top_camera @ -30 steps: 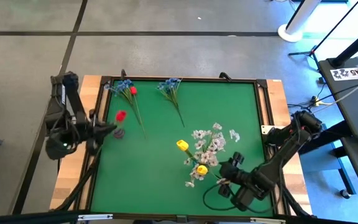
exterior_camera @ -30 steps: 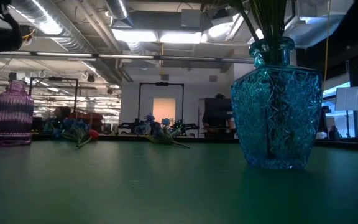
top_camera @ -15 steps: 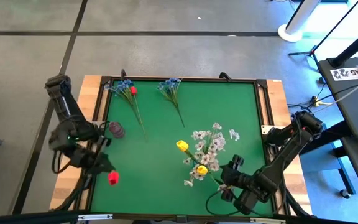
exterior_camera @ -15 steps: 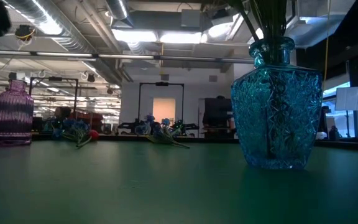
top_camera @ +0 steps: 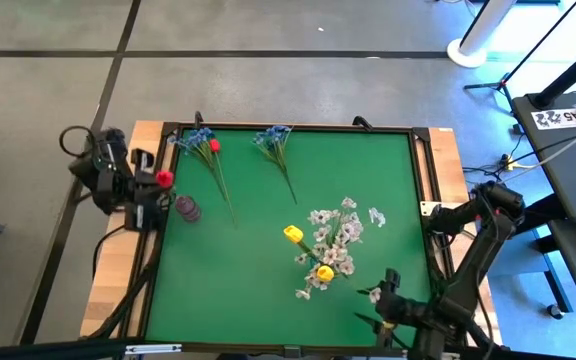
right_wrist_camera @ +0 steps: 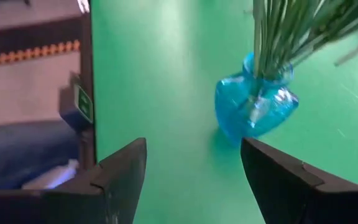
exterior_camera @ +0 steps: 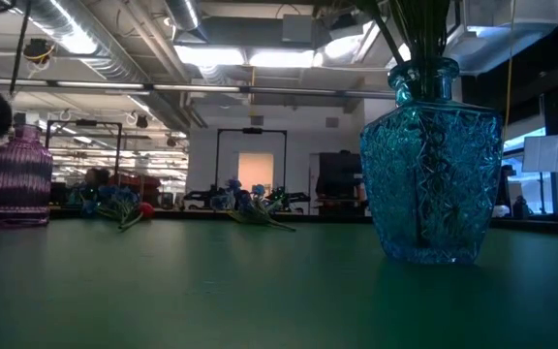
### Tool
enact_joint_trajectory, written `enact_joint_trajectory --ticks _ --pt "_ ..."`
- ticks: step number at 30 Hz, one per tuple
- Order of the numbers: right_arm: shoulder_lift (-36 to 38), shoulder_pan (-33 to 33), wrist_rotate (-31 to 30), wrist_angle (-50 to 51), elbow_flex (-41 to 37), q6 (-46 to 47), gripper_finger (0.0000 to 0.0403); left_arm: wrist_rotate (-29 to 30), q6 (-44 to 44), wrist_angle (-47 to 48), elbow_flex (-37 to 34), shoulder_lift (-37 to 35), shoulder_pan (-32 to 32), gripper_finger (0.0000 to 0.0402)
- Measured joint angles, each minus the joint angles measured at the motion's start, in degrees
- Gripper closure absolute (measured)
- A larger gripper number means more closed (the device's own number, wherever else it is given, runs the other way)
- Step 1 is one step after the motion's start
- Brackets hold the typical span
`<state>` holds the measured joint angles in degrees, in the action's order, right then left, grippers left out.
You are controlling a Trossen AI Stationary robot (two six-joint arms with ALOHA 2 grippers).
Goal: Sort flowers into vase by color
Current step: Put the bottom red flower into the purple vase
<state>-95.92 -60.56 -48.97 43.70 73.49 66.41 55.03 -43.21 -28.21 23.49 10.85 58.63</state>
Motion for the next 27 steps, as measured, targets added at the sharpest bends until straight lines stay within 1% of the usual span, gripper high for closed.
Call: enact_joint_trajectory --ticks 3,7,10,16,24,27 --pt "0.00 -0.73 -2.97 -2.06 0.00 0.00 0.0141 1.14 1.92 4.64 -0.10 -5.70 0.00 0.0397" --pt "0.00 -0.54 -4.00 -4.37 0.00 -0.04 0.0141 -1.70 1.74 5.10 -2.01 -10.67 0.00 0.0397" --pt "0.00 0.25 -3.94 -5.47 0.00 -0.06 0.0141 0.37 -1.17 3.11 -3.32 -10.54 -0.70 0.0397" --pt "0.00 1.83 -1.81 -6.29 0.00 -0.28 0.0141 1.42 -1.33 0.43 -5.45 -10.62 -4.09 0.0397" --pt "0.00 3.35 0.69 -6.14 0.00 -1.93 0.0141 -2.65 2.49 -0.24 -6.75 -10.63 -10.44 0.0397" --pt "0.00 3.31 1.10 -6.15 0.00 -2.20 0.0141 -3.41 2.53 -3.69 -8.90 -10.64 -13.58 0.0397"
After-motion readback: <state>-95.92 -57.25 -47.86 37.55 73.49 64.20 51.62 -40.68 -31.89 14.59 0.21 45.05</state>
